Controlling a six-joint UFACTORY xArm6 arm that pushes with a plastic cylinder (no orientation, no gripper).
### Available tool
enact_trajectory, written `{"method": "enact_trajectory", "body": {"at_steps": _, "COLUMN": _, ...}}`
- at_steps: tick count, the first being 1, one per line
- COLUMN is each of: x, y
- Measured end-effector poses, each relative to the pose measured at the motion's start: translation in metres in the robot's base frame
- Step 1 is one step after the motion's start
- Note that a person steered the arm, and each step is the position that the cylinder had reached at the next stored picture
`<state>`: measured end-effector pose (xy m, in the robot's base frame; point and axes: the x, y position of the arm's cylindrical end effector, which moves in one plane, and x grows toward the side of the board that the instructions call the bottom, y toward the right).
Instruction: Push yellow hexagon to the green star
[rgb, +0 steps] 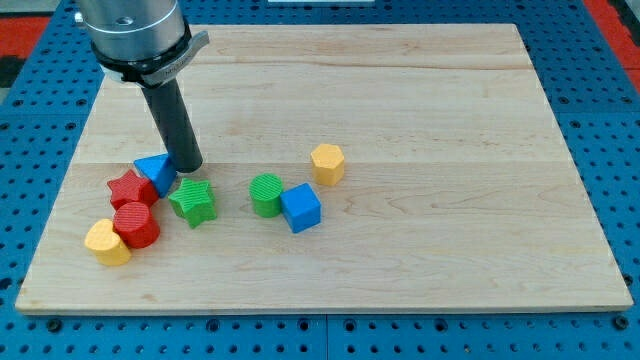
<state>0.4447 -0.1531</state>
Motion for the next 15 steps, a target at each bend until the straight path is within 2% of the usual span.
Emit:
{"method": "enact_trajectory", "body": {"at_steps": 1, "x": -0.035, "y": 0.039}}
{"method": "enact_trajectory", "body": {"at_steps": 3, "x": -0.049, "y": 0.228}}
{"method": "enact_trajectory", "body": {"at_steps": 4, "x": -0.018, "y": 0.264}}
{"method": "enact_trajectory", "body": {"at_steps": 5, "x": -0.021, "y": 0.251}}
{"method": "enact_trajectory", "body": {"at_steps": 12, "x": 0.024, "y": 0.058}}
{"method": "enact_trajectory", "body": {"at_steps": 15, "x": 0.036, "y": 0.024}}
